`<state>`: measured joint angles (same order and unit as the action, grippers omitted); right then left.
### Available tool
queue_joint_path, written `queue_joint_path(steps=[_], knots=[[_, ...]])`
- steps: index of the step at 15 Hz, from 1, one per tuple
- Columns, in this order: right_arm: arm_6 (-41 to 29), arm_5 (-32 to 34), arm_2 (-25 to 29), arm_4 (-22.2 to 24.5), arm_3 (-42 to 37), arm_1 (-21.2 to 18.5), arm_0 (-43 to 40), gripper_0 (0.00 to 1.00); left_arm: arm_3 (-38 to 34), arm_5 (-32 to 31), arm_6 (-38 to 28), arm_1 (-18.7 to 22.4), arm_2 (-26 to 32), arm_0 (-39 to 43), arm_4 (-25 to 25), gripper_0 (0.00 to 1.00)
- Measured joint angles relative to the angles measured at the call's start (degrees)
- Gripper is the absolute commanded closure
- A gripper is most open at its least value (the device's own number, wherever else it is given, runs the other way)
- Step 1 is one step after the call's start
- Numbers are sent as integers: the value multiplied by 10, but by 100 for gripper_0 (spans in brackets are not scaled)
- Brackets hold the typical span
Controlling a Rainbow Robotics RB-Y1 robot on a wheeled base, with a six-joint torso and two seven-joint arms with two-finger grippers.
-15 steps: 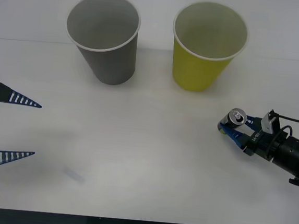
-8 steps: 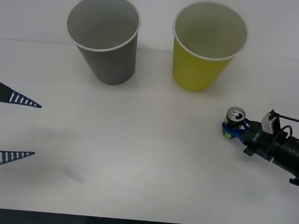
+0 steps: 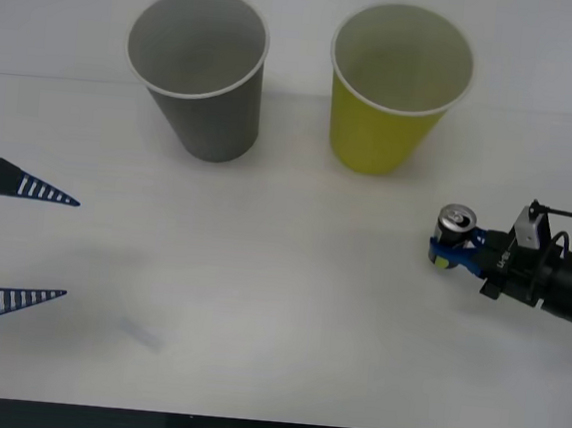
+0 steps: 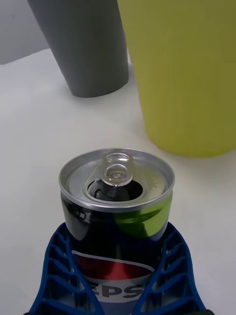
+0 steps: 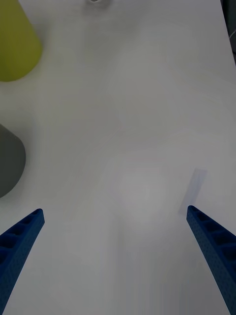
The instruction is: Put the can into the green bin and the plastic bottle into the gray bin
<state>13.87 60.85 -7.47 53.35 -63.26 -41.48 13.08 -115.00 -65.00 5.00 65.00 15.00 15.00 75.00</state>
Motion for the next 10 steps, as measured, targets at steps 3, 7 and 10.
queue_joint_path(steps=[3, 7, 10], knots=[[-66, 6, -5, 5, -54, -42, -15, 100, 0, 0, 0, 0, 0, 0, 0, 0], [-162, 5, -5, 14, -144, -103, -40, 100, 0, 0, 0, 0, 0, 0, 0, 0], [-232, -18, -5, 14, -216, -143, -55, 100, 0, 0, 0, 0, 0, 0, 0, 0]])
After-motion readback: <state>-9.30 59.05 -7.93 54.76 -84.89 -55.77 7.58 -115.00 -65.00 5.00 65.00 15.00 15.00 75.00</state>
